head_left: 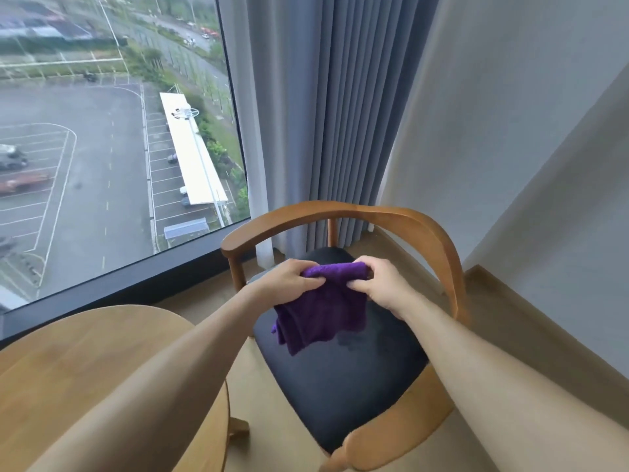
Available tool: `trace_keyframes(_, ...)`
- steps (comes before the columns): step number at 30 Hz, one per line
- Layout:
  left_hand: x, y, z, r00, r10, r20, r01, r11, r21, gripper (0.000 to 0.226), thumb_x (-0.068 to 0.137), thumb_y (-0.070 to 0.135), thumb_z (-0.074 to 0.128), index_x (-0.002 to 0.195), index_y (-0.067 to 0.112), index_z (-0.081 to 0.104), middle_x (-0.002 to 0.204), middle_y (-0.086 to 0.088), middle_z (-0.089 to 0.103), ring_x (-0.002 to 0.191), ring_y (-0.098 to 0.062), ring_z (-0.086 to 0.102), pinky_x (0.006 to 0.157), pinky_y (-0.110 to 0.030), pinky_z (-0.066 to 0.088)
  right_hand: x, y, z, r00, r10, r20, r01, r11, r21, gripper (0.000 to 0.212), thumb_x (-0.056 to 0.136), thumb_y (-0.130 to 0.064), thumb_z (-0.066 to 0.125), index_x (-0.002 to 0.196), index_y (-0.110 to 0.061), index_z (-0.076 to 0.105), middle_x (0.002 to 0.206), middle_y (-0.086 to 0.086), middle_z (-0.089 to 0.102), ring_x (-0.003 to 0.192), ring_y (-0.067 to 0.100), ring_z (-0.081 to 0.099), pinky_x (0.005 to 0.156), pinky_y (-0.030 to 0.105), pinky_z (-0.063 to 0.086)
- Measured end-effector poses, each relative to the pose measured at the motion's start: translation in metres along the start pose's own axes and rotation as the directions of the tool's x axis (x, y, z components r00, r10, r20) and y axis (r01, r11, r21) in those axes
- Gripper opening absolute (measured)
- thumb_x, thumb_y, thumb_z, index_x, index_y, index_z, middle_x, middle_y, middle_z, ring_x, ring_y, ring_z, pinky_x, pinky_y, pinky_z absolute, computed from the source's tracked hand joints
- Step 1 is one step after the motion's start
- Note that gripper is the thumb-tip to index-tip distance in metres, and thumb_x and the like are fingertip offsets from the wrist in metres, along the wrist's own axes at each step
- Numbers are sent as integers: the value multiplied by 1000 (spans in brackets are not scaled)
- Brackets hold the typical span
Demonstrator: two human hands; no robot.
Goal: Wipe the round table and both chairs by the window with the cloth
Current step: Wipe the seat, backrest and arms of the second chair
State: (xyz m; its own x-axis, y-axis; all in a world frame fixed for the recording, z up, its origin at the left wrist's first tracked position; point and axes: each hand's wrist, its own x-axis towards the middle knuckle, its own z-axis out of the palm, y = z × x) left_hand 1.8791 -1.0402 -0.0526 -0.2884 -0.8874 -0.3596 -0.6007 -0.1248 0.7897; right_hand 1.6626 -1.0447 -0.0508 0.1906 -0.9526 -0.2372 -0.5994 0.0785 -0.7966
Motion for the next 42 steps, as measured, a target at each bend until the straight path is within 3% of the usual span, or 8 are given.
trace_keyframes(8, 68, -87, 55, 905, 298, -304, -91, 833, 546, 29, 94, 39, 60, 123, 38, 61, 111, 11, 66, 102, -17, 58, 79, -39, 54, 93, 69, 41, 993, -112, 42, 118, 970, -214, 25, 82, -9, 73, 93, -30, 65, 100, -5, 66, 89, 10, 61, 72, 18, 45)
trace_keyframes(12, 95, -166, 127, 995, -38, -92, 88, 757, 647, 56, 84, 66, 56, 133, 40, 54, 131, 11, 55, 125, -18, 47, 97, -43, 44, 114, 143, 69, 922, 106, 372, 83, 886, -457, 37, 82, -11, 72, 112, -30, 62, 124, -5, 58, 104, 16, 57, 83, 27, 46)
trace_keyframes(17, 145, -195, 183, 894, -97, -437, 376, 692, 616, 71, 85, 76, 32, 137, 30, 47, 142, 0, 43, 143, -30, 31, 111, -60, 24, 146, 200, 83, 888, 200, 414, 92, 805, -587, 51, 88, -18, 66, 135, -31, 52, 142, -4, 48, 124, 21, 51, 98, 35, 46)
trace_keyframes(22, 174, -201, 217, 833, -128, -538, 478, 655, 586, 86, 85, 84, 12, 156, 37, 24, 166, -8, 19, 154, -36, 6, 109, -78, 1, 183, 198, 62, 976, -196, 99, 212, 732, -647, 59, 87, -9, 60, 142, -23, 45, 158, 7, 29, 144, 26, 28, 113, 43, 32)
trace_keyframes(29, 176, -210, 208, 863, -31, -505, 385, 688, 615, 63, 93, 66, 36, 147, 36, 47, 158, -4, 39, 148, -32, 32, 110, -74, 21, 270, 128, 19, 807, -590, -26, 325, 481, -814, 63, 87, -9, 63, 146, -21, 44, 156, 12, 34, 146, 32, 28, 119, 51, 26)
trace_keyframes(33, 180, -221, 186, 898, 31, -439, 307, 672, 674, 57, 98, 62, 30, 147, 38, 46, 157, -3, 41, 146, -27, 36, 111, -66, 30, 277, 138, 46, 881, -406, 242, 436, 499, -749, 45, 94, -16, 55, 137, -23, 52, 140, 2, 51, 130, 25, 47, 107, 43, 43)
trace_keyframes(37, 187, -230, 177, 881, 160, -446, 256, 631, 732, 47, 96, 54, 39, 136, 36, 55, 144, -5, 55, 123, -31, 56, 95, -57, 46, 243, 206, 91, 928, 89, 362, 232, 621, -749, 73, 95, -47, 56, 155, -41, 15, 165, -5, 5, 152, 22, 8, 116, 54, 29)
trace_keyframes(42, 203, -243, 148, 812, 328, -482, 174, 653, 737, 23, 95, 31, 57, 117, 24, 60, 106, -7, 56, 84, -28, 53, 70, -40, 46, 229, 237, 105, 931, 130, 342, 199, 605, -771, 89, 89, -60, 56, 152, -50, -6, 163, -13, -20, 152, 17, -15, 115, 65, 22)
